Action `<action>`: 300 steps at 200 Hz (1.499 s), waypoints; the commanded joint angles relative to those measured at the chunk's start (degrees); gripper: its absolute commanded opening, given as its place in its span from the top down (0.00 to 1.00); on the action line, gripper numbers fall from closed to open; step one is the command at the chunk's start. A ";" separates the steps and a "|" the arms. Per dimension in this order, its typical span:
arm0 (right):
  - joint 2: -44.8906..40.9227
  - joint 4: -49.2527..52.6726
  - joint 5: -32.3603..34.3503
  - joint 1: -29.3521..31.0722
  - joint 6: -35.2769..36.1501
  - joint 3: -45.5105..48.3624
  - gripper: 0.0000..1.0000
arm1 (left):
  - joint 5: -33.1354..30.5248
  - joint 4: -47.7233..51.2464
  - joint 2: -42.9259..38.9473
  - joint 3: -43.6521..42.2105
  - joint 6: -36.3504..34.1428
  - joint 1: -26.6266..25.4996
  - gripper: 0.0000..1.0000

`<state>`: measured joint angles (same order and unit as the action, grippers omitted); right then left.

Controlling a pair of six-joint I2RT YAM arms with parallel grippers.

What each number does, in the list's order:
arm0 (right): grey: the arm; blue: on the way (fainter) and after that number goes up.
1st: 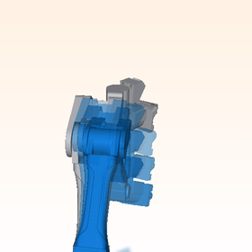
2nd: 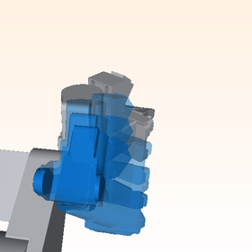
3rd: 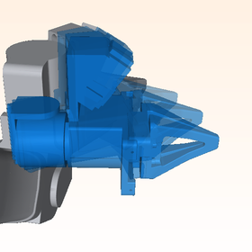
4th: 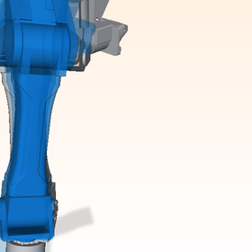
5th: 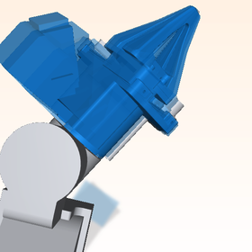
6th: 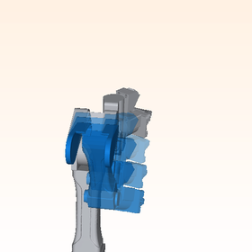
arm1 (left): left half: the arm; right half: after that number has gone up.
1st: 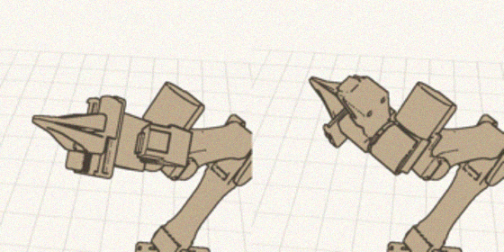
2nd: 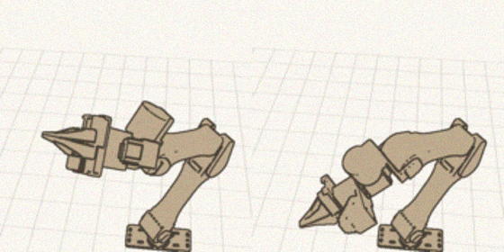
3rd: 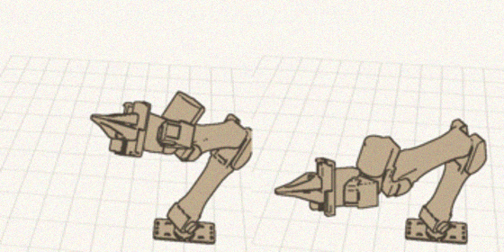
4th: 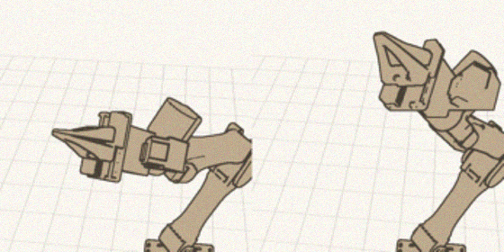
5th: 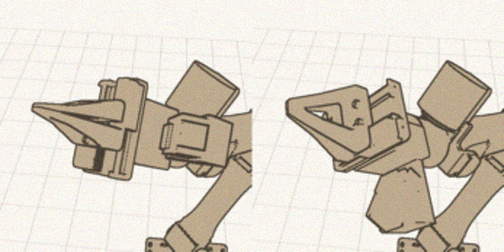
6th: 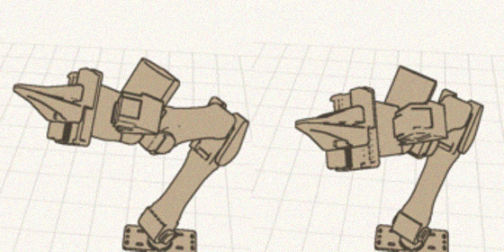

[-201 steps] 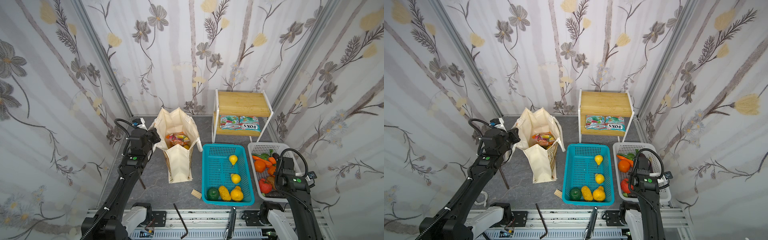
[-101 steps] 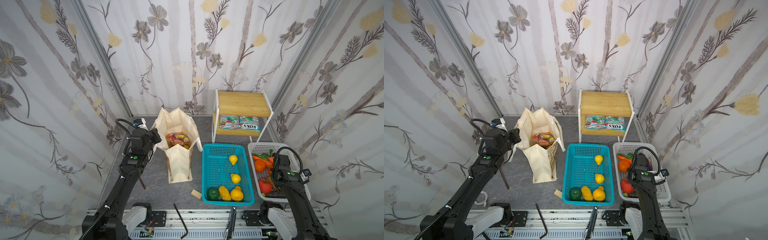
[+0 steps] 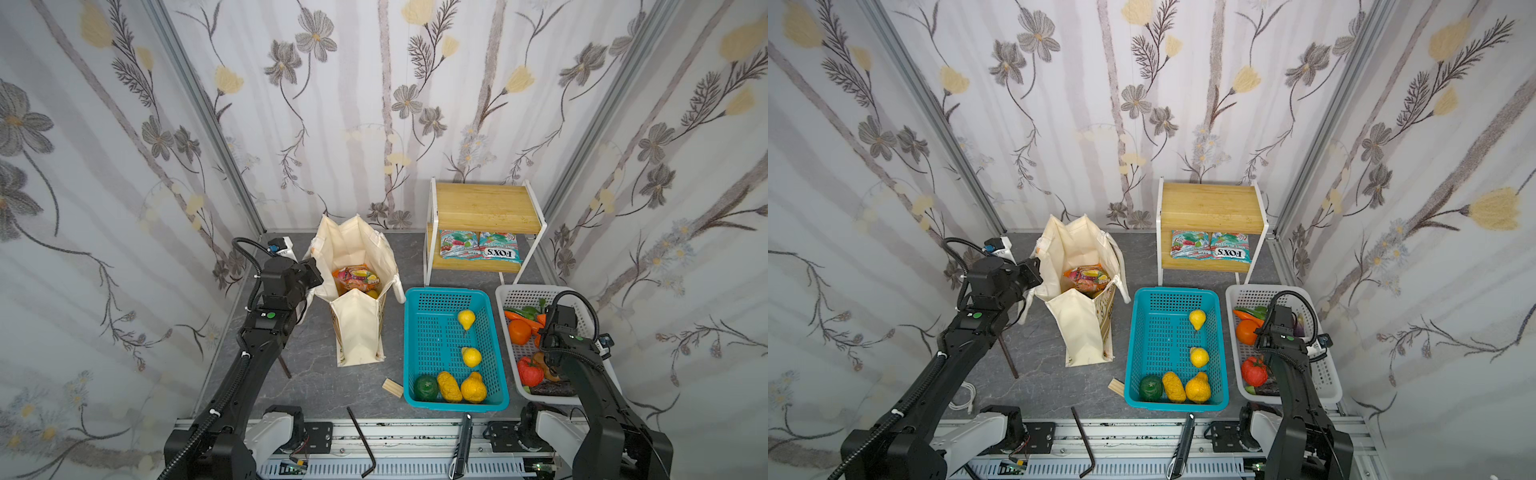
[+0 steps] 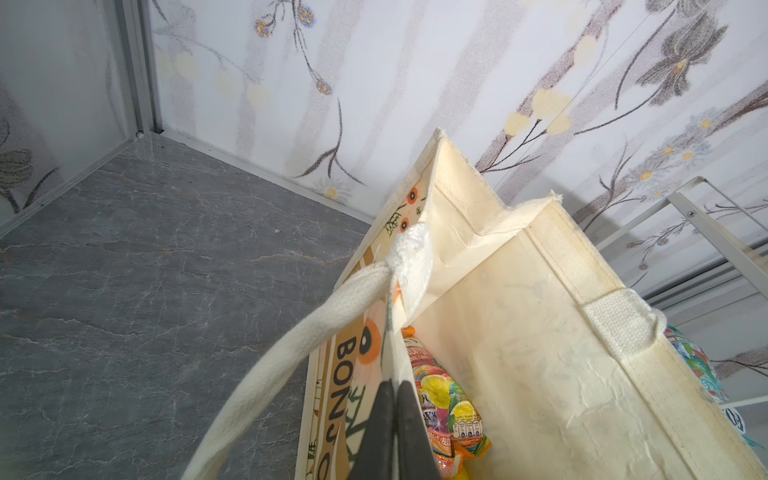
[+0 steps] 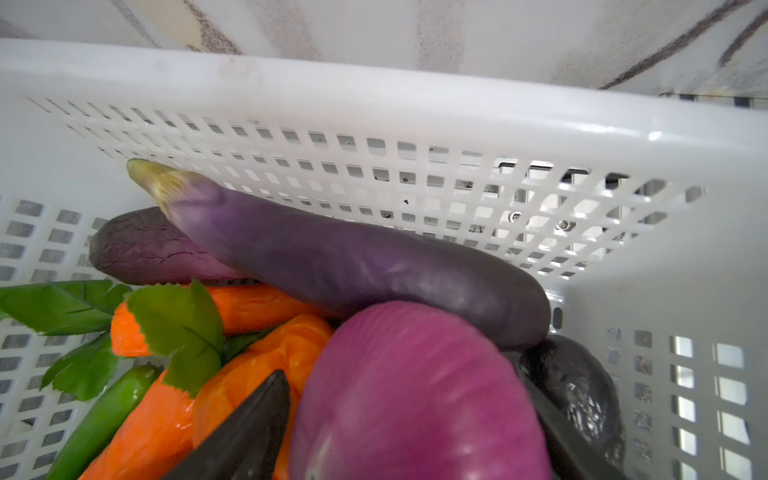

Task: Place the food into the grocery bag and tie it
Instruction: 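Close the right gripper on the purple onion in the white basket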

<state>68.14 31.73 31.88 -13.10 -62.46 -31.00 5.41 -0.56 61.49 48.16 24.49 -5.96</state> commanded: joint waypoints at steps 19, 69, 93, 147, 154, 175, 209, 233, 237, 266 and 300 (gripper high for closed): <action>0.79 -4.66 0.14 -0.01 0.96 1.20 0.26 | 0.54 0.21 -0.05 -0.17 0.47 -0.05 1.00; -0.35 -6.06 -1.40 -0.01 2.34 2.54 0.43 | 0.57 0.21 -0.23 -0.13 0.38 -0.02 1.00; -2.64 -7.84 -4.36 0.02 6.64 2.86 0.44 | 0.74 0.21 -0.23 -0.17 0.47 -0.07 1.00; -16.53 -17.10 -14.79 0.05 13.51 9.64 0.53 | 0.74 0.12 -0.41 -0.17 0.47 -0.02 1.00; -17.80 -17.17 -15.23 0.03 13.56 9.79 0.53 | 0.78 0.12 -0.33 -0.17 0.47 -0.02 1.00; -19.27 -16.18 -17.33 0.01 14.89 8.79 0.54 | 1.09 0.03 -0.23 -0.13 0.61 -0.02 1.00; -20.45 -18.04 -28.05 0.01 19.47 7.46 0.55 | 1.07 0.03 -0.41 -0.17 0.56 -0.04 1.00; -20.59 -19.01 -35.46 0.01 20.38 6.69 0.54 | 1.36 0.03 -0.41 -0.31 0.46 -0.05 1.00; -20.59 -19.02 -36.73 0.02 20.70 6.48 0.54 | 1.36 0.03 -0.34 -0.35 0.47 -0.02 1.00; -21.40 -19.55 -44.39 0.20 22.28 4.62 0.55 | 1.80 -0.05 -0.19 -0.35 0.65 -0.02 1.00; -23.43 -20.43 -49.04 1.82 21.23 2.32 0.57 | 2.19 -0.06 -0.23 -0.44 0.65 -0.03 1.00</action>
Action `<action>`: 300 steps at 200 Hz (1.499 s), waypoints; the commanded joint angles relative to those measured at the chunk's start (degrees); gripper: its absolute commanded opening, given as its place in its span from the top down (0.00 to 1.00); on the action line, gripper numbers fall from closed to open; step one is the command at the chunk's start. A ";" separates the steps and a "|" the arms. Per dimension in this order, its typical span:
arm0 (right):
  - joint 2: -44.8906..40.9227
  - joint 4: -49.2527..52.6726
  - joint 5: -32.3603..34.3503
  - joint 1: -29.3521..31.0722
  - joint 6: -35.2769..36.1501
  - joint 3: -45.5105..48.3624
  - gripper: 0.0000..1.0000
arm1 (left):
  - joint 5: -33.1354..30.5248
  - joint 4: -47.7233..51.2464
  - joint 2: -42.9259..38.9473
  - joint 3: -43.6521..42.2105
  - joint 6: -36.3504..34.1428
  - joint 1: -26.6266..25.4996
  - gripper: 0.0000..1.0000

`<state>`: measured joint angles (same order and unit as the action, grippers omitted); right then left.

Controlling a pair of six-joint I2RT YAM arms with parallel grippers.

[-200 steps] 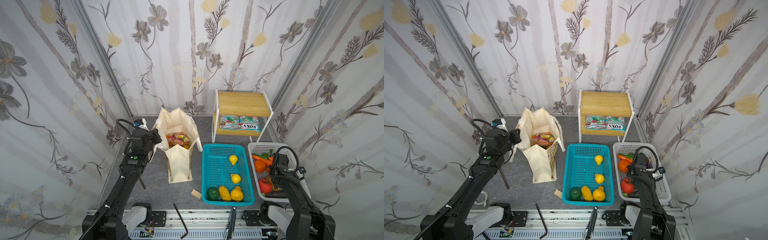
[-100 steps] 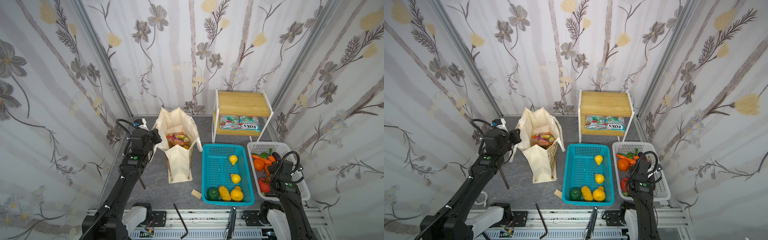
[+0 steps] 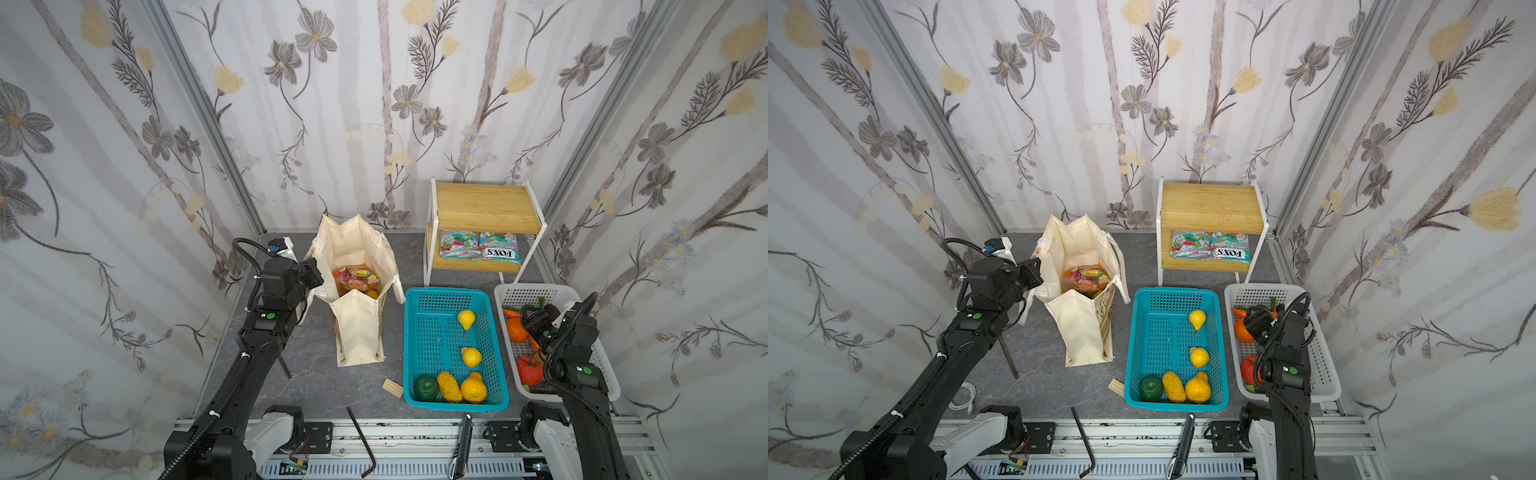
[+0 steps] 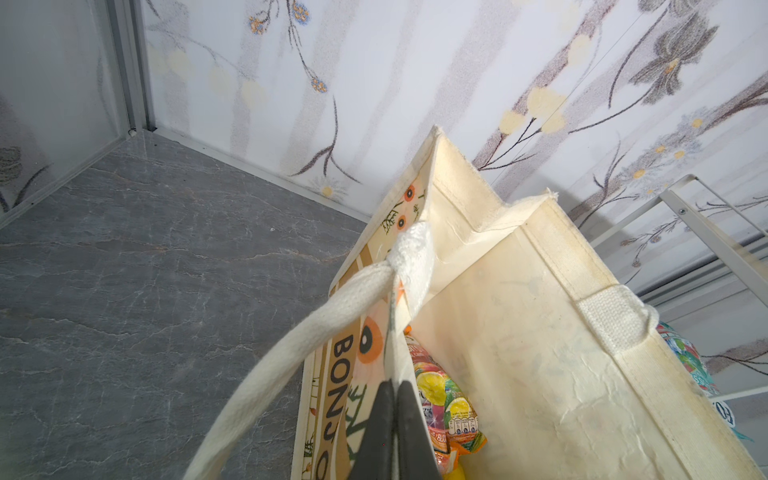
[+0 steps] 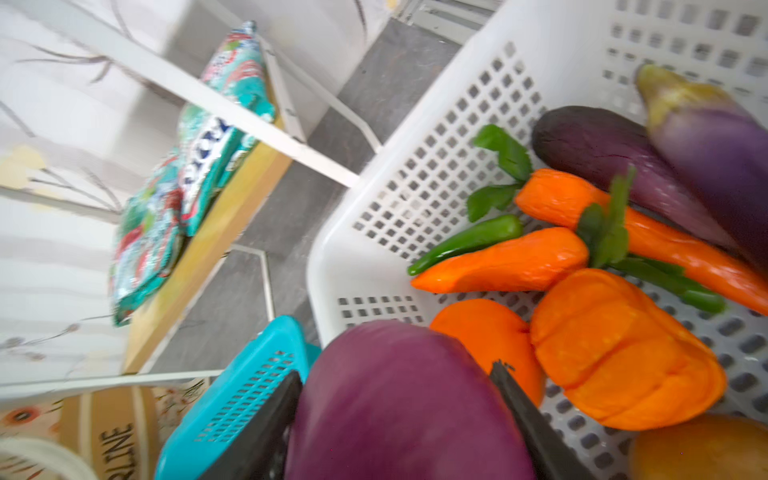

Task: Place the food into the grocery bag and tie it
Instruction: 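Close the right gripper on the purple onion in the white basket, then lift the purple onion and carry it over the tote bag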

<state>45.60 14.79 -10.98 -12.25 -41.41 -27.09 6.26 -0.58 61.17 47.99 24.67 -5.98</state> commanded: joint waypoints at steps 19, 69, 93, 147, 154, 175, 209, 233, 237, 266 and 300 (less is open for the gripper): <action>-1.31 -4.47 -7.66 2.81 -1.40 -2.81 0.57 | 1.77 -0.04 0.09 -0.17 0.65 0.00 1.00; 1.79 -10.58 -4.64 12.94 -9.63 -4.53 0.59 | 2.35 -0.13 -0.08 -0.17 0.56 0.00 1.00; 4.61 -12.82 0.45 20.97 -11.63 -7.94 0.59 | 2.61 -0.12 -0.08 -0.18 0.64 -0.05 1.00; 17.13 -17.81 8.68 39.78 -12.72 -21.21 0.60 | 2.86 -0.12 0.09 -0.26 0.73 -0.01 1.00; 19.49 -17.97 9.77 42.29 -12.04 -23.67 0.60 | 2.88 -0.12 0.09 -0.26 0.65 0.00 1.00; 26.53 -18.40 11.42 48.66 -10.72 -31.22 0.61 | 2.45 -0.12 -0.07 -0.34 0.30 -0.08 1.00; 37.82 -20.39 10.56 55.20 -8.87 -42.53 0.61 | 2.78 -0.12 -0.08 -0.35 0.30 -0.01 1.00; 45.32 -18.24 11.06 58.38 -6.21 -51.20 0.62 | 2.81 -0.12 -0.17 -0.35 0.30 -0.05 1.00; 47.71 -18.18 11.04 58.78 -5.96 -52.24 0.62 | 2.79 -0.12 -0.18 -0.35 0.30 -0.03 1.00; 56.91 -17.14 9.30 61.13 -4.43 -60.91 0.61 | 3.17 -0.21 0.05 -0.28 0.47 0.00 1.00; 69.07 -8.83 10.87 62.75 0.18 -76.11 0.61 | 3.42 -0.21 0.09 -0.26 0.49 -0.06 1.00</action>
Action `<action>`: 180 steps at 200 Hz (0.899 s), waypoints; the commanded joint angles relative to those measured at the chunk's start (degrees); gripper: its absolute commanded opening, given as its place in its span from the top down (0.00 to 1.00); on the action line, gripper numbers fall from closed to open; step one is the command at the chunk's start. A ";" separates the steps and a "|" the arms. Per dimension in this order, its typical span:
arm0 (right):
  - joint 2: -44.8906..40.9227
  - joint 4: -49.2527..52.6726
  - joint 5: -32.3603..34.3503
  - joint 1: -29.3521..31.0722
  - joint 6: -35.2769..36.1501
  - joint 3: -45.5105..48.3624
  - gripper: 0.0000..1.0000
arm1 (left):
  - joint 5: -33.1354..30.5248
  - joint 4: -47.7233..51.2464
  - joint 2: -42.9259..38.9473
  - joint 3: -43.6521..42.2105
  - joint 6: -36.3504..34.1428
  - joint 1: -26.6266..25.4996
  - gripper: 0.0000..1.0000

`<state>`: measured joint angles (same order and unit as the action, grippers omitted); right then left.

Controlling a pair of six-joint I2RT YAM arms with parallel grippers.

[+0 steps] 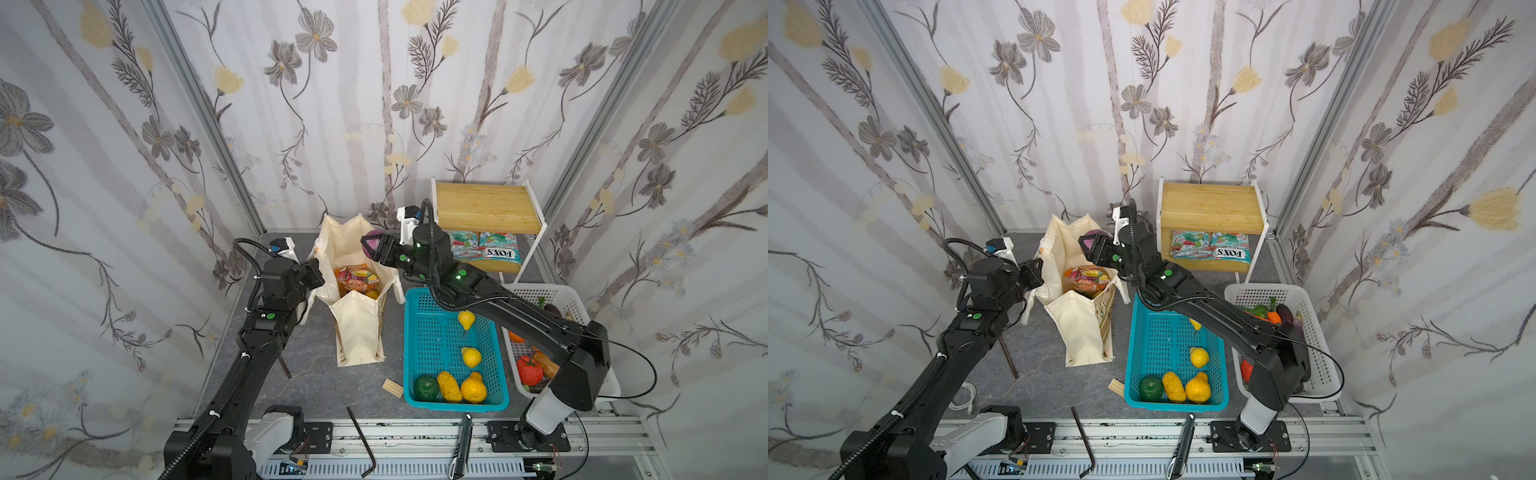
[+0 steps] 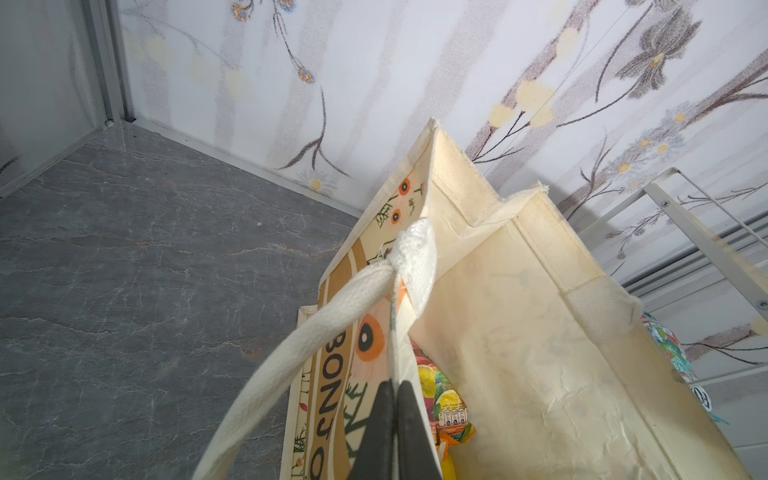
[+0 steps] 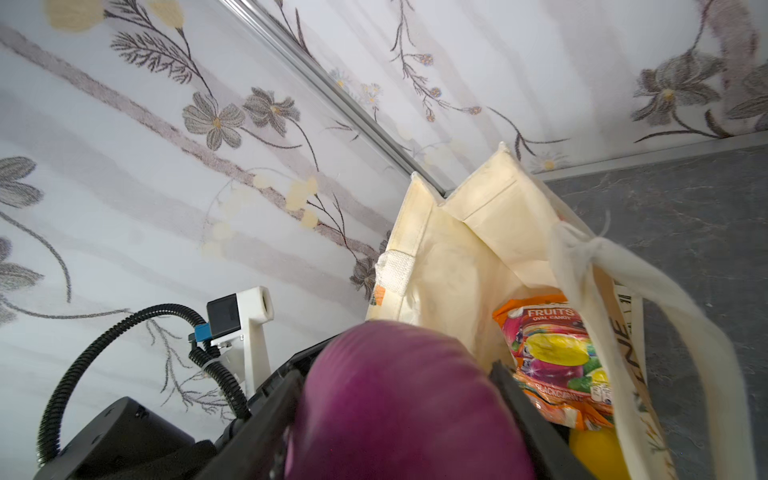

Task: Place the food into the grocery bag and tie it
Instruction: 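Lift the purple onion and carry it over the tote bag, then lower the onion into the tote bag and open the right gripper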

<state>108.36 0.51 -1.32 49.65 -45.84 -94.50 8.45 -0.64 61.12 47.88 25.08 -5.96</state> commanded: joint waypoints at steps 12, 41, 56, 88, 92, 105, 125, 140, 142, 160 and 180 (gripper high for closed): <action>10.57 9.26 3.55 1.56 7.23 -14.49 0.61 | 1.24 -0.23 0.07 -0.17 0.14 -0.03 1.00; 20.76 18.76 9.69 2.61 11.51 -26.67 0.61 | 1.22 -0.32 -0.04 -0.28 0.14 -0.12 1.00; 24.37 20.82 11.72 2.56 12.21 -29.25 0.61 | 1.30 -0.32 -0.04 -0.24 0.23 -0.09 1.00; 28.15 22.44 17.08 2.60 12.31 -29.43 0.60 | 1.05 -0.41 -0.04 -0.43 0.23 -0.09 1.00; 28.63 22.57 17.53 2.57 12.49 -29.43 0.60 | 1.04 -0.41 -0.04 -0.42 0.23 -0.05 1.00; 30.17 23.04 18.54 2.56 13.16 -29.43 0.60 | 1.21 -0.41 0.13 -0.33 0.31 -0.02 1.00; 32.60 23.67 20.18 2.56 13.39 -29.43 0.60 | 1.57 -0.43 0.37 -0.24 0.41 -0.08 1.00; 34.52 23.59 20.37 2.56 13.16 -29.43 0.59 | 1.40 -0.50 0.30 -0.33 0.41 -0.02 1.00; 34.79 23.53 20.32 2.58 13.09 -29.43 0.59 | 1.40 -0.50 0.31 -0.33 0.36 -0.06 1.00; 36.94 23.42 19.08 2.58 12.25 -29.77 0.59 | 1.22 -0.50 0.39 -0.42 0.41 -0.03 1.00; 37.82 23.30 17.83 2.57 11.66 -29.97 0.57 | 1.48 -0.57 0.74 -0.33 0.49 -0.07 1.00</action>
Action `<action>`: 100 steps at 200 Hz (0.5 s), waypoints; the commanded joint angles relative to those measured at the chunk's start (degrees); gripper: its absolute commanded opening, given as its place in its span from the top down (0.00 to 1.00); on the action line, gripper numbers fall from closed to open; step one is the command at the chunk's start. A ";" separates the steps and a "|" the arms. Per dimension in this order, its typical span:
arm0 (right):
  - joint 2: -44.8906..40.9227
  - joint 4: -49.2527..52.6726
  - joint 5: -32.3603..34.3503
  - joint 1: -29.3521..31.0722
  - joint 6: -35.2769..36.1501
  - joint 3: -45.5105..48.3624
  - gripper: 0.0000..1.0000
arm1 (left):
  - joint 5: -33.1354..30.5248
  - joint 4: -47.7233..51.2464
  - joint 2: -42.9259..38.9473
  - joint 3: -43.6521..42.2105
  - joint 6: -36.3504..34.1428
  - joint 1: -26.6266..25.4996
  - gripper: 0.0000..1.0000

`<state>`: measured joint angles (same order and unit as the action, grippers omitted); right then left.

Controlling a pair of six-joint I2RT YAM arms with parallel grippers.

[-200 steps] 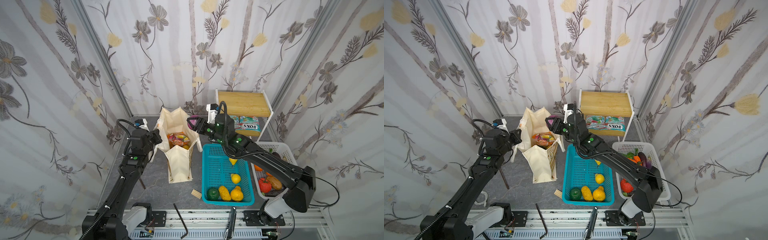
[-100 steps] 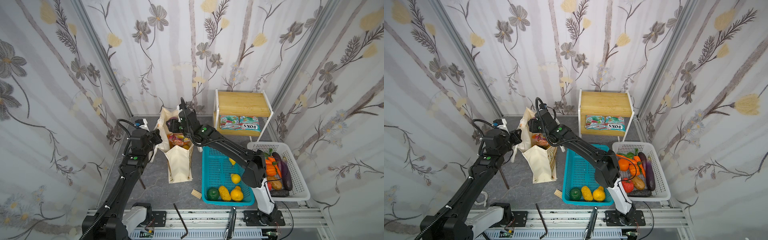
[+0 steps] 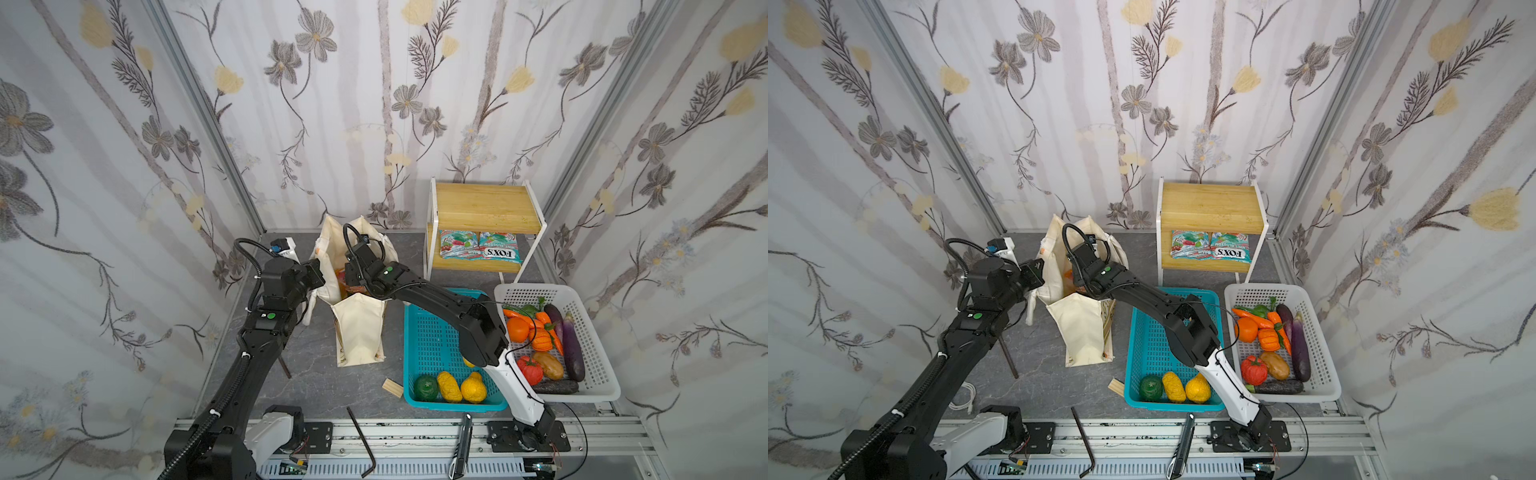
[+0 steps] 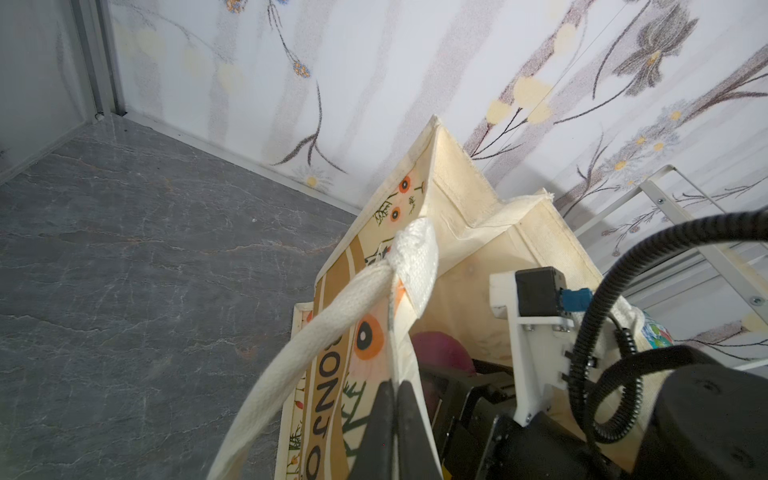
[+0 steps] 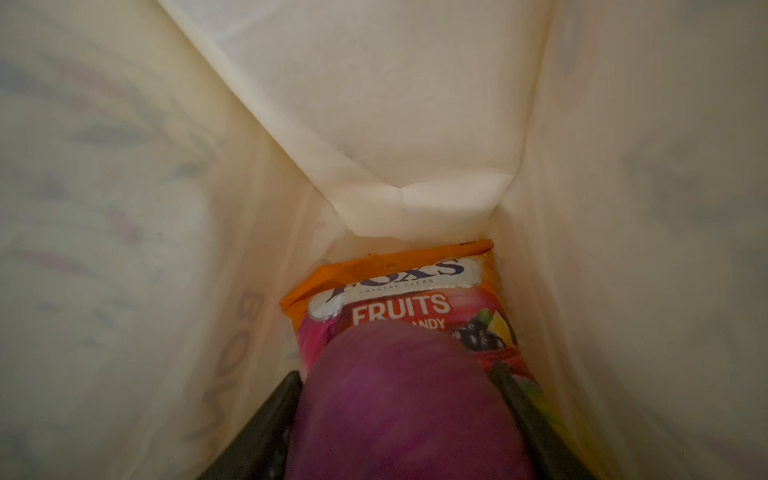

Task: Place the food into the grocery bag and tie it
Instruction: 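Lower the onion into the tote bag and open the right gripper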

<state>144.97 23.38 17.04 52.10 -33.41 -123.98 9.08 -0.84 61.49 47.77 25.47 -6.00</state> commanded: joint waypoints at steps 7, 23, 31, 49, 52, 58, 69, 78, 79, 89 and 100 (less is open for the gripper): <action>1.04 0.60 -0.45 0.12 -0.85 -0.48 0.55 | 0.94 -0.39 0.38 -0.22 0.10 -0.01 1.00; -0.17 0.96 0.02 0.13 -0.45 -0.52 0.39 | 0.78 -0.39 0.29 -0.31 0.11 0.00 1.00; -1.11 1.17 0.03 0.12 -0.08 -0.49 0.30 | 0.76 -0.39 0.28 -0.31 0.06 0.01 1.00; -3.90 1.23 -0.52 0.21 0.53 -0.48 0.01 | 0.84 -0.48 0.28 -0.27 0.19 0.01 1.00; -4.49 1.21 -0.50 0.20 0.62 -0.47 0.01 | 0.85 -0.48 0.29 -0.30 0.19 0.01 1.00; -5.59 1.18 -0.45 0.29 0.86 -0.47 0.00 | 0.85 -0.48 0.29 -0.23 0.19 0.00 1.00; -7.93 0.84 -0.42 0.50 1.63 -0.47 0.00 | 0.77 -0.48 0.29 -0.23 0.19 0.02 1.00; -9.94 0.52 -0.58 0.76 2.43 -0.47 0.00 | 0.76 -0.48 0.21 -0.31 0.06 0.01 1.00; -10.17 0.44 -0.59 0.79 2.54 -0.47 0.00 | 0.76 -0.48 0.21 -0.31 0.08 0.02 1.00; -12.36 -0.02 -0.96 1.14 3.58 -0.47 0.00 | 0.76 -0.48 0.20 -0.31 0.10 -0.03 1.00; -14.76 -0.25 -0.74 1.63 4.35 -0.47 0.00 | 0.76 -0.48 0.13 -0.31 0.10 0.00 1.00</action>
<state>135.98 25.78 16.23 52.88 -31.73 -124.25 9.23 -0.97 61.69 47.75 25.52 -6.00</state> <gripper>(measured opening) 0.990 0.051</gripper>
